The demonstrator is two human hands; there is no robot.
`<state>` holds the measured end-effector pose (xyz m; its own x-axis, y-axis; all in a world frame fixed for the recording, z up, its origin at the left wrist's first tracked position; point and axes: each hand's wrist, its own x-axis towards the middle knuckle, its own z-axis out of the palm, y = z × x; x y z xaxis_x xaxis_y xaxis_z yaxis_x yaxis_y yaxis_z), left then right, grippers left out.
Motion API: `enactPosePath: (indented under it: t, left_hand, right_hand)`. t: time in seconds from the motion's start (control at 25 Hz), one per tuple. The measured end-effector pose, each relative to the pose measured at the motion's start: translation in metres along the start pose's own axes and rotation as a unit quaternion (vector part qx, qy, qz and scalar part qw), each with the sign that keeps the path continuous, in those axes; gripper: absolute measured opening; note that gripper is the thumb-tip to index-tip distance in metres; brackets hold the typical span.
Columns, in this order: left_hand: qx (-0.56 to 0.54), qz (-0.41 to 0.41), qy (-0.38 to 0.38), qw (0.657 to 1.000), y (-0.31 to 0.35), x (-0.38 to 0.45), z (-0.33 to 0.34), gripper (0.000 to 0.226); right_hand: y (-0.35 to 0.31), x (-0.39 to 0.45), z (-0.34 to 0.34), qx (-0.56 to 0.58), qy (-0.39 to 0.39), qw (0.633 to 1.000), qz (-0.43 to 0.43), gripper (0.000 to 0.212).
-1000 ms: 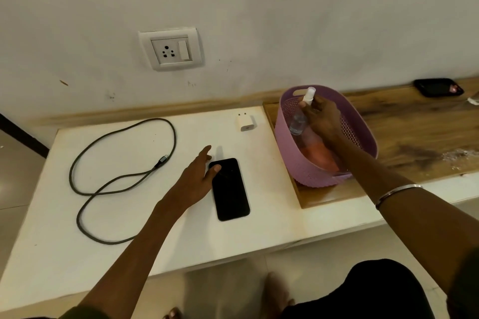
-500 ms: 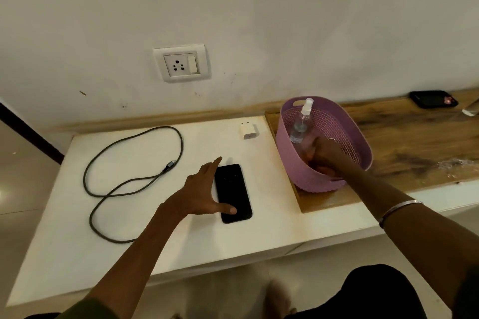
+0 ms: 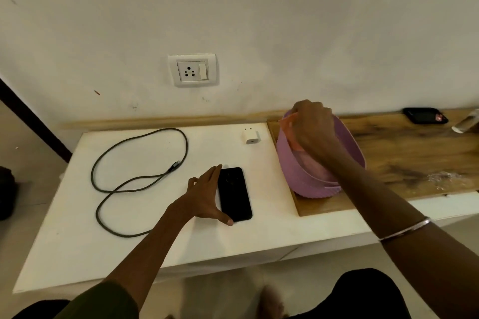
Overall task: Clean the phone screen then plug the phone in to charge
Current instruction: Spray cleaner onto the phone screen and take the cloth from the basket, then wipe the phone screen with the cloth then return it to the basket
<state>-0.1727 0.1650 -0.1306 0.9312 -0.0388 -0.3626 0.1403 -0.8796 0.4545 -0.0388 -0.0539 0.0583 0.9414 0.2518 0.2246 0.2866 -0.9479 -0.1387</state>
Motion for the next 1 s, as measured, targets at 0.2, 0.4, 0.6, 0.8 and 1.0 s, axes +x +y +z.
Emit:
enactPosePath:
  t: [0.2, 0.4, 0.6, 0.8, 1.0]
  left_hand:
    - [-0.002, -0.005, 0.005, 1.0, -0.001, 0.0, 0.004, 0.16]
    - [-0.015, 0.002, 0.024, 1.0, -0.004, 0.001, 0.01, 0.157]
    - [-0.028, 0.021, 0.04, 0.999, -0.01, 0.0, 0.015, 0.154]
    - [-0.048, 0.012, 0.048, 0.998, -0.01, 0.003, 0.017, 0.163]
    - [-0.061, 0.01, 0.056, 0.997, -0.015, 0.003, 0.019, 0.157]
  right_hand:
    - [-0.062, -0.022, 0.013, -0.001, 0.012, 0.998, -0.067, 0.017]
    - [-0.079, -0.046, 0.034, 0.024, 0.012, 0.992, -0.127, 0.025]
    - [-0.069, -0.063, 0.074, 0.097, -0.082, 0.985, -0.119, 0.031]
    - [-0.054, -0.074, 0.132, 0.23, -0.137, 0.961, -0.067, 0.013]
    - [-0.06, -0.086, 0.184, 0.192, -0.191, 0.96, -0.074, 0.028]
